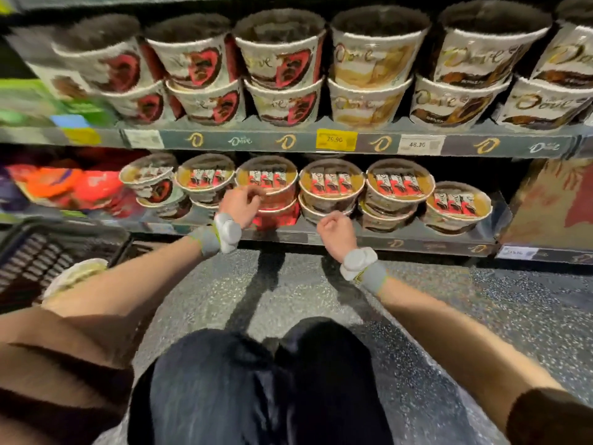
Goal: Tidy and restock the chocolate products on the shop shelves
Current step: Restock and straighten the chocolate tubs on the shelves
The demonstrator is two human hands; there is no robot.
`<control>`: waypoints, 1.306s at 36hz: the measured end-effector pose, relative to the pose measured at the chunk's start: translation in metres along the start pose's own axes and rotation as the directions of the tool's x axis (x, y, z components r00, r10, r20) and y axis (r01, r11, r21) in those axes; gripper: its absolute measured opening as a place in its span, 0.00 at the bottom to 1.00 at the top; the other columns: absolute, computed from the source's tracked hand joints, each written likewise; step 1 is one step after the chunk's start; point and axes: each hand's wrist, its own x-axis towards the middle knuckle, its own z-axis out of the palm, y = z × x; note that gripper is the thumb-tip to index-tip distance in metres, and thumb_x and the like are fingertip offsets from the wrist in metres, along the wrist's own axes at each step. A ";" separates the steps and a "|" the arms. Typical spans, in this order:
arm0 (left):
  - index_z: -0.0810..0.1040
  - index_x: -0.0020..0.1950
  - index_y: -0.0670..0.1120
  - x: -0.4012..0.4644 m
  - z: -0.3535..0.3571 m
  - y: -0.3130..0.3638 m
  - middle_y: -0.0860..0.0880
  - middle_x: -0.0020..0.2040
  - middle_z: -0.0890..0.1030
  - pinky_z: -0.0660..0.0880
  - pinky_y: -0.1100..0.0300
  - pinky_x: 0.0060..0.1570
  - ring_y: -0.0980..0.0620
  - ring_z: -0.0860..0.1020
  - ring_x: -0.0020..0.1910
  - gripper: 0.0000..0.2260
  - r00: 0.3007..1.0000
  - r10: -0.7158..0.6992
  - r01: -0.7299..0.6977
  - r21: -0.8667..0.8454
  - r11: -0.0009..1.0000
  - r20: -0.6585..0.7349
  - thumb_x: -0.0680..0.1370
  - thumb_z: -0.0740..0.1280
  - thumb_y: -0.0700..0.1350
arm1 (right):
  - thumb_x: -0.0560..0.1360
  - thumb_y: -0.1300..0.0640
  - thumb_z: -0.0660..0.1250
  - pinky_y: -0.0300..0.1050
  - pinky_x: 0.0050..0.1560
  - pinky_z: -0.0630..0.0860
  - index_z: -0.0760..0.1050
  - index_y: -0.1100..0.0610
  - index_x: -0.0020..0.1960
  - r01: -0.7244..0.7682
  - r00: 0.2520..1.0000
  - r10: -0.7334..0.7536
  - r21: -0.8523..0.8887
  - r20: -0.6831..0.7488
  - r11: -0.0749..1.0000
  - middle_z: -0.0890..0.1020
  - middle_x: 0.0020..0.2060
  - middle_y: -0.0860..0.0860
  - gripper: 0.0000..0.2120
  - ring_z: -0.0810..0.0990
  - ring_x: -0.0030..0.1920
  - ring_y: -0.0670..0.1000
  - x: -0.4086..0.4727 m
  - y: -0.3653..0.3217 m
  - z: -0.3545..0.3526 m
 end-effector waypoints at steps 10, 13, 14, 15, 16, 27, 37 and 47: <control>0.81 0.53 0.44 -0.049 -0.062 -0.111 0.45 0.49 0.84 0.71 0.60 0.47 0.45 0.80 0.50 0.09 0.948 -0.296 0.287 -0.089 0.954 -0.119 0.76 0.63 0.39 | 0.73 0.68 0.60 0.36 0.36 0.64 0.67 0.53 0.34 0.101 0.980 -0.100 0.007 0.171 0.995 0.70 0.31 0.46 0.13 0.69 0.37 0.50 -0.014 -0.039 0.083; 0.81 0.54 0.44 -0.064 -0.073 -0.142 0.44 0.50 0.84 0.71 0.60 0.48 0.45 0.80 0.52 0.09 0.928 -0.345 0.336 -0.082 0.938 -0.142 0.77 0.64 0.39 | 0.74 0.66 0.62 0.35 0.36 0.64 0.66 0.50 0.34 0.113 0.964 -0.101 -0.036 0.245 0.993 0.71 0.32 0.47 0.16 0.71 0.41 0.52 -0.015 -0.050 0.109; 0.82 0.54 0.44 -0.070 -0.081 -0.156 0.44 0.50 0.84 0.71 0.60 0.48 0.45 0.80 0.52 0.09 0.909 -0.381 0.371 -0.091 0.924 -0.169 0.76 0.64 0.39 | 0.75 0.63 0.62 0.35 0.37 0.64 0.65 0.49 0.34 0.135 0.949 -0.106 -0.080 0.297 0.988 0.71 0.32 0.47 0.15 0.71 0.41 0.52 -0.016 -0.054 0.125; 0.82 0.53 0.44 -0.075 -0.088 -0.170 0.43 0.50 0.84 0.71 0.60 0.48 0.45 0.80 0.52 0.09 0.887 -0.420 0.402 -0.124 0.907 -0.194 0.76 0.64 0.40 | 0.75 0.61 0.62 0.35 0.37 0.64 0.66 0.49 0.34 0.141 0.944 -0.108 -0.086 0.311 0.986 0.71 0.32 0.47 0.13 0.72 0.42 0.52 -0.018 -0.063 0.139; 0.82 0.52 0.44 -0.077 -0.087 -0.174 0.43 0.50 0.84 0.72 0.59 0.49 0.45 0.80 0.51 0.08 0.877 -0.434 0.411 -0.145 0.900 -0.207 0.76 0.65 0.39 | 0.73 0.59 0.60 0.35 0.37 0.64 0.67 0.51 0.34 0.143 0.948 -0.112 -0.084 0.298 0.986 0.72 0.32 0.47 0.10 0.72 0.41 0.53 -0.020 -0.065 0.141; 0.81 0.55 0.41 -0.167 -0.169 -0.324 0.41 0.54 0.82 0.71 0.56 0.58 0.43 0.78 0.57 0.10 0.488 -0.780 0.737 -0.294 0.608 -0.391 0.77 0.64 0.39 | 0.73 0.62 0.58 0.39 0.36 0.64 0.69 0.56 0.34 0.271 0.796 -0.174 -0.085 0.580 0.959 0.73 0.32 0.50 0.10 0.72 0.40 0.53 -0.042 -0.155 0.314; 0.74 0.60 0.37 -0.234 -0.182 -0.409 0.38 0.59 0.78 0.70 0.53 0.55 0.39 0.75 0.59 0.16 0.248 -0.929 0.907 -0.271 0.322 -0.273 0.75 0.69 0.41 | 0.74 0.63 0.64 0.42 0.43 0.71 0.78 0.63 0.48 0.506 0.632 -0.260 -0.134 0.730 0.852 0.82 0.46 0.59 0.06 0.79 0.48 0.57 -0.073 -0.197 0.425; 0.69 0.68 0.33 -0.247 -0.168 -0.454 0.38 0.65 0.74 0.70 0.53 0.59 0.38 0.72 0.64 0.24 0.028 -0.997 0.959 -0.280 0.049 -0.076 0.80 0.62 0.49 | 0.75 0.62 0.65 0.44 0.31 0.68 0.64 0.60 0.38 0.552 0.650 -0.068 -0.409 0.757 0.726 0.70 0.32 0.53 0.11 0.74 0.42 0.56 -0.047 -0.216 0.474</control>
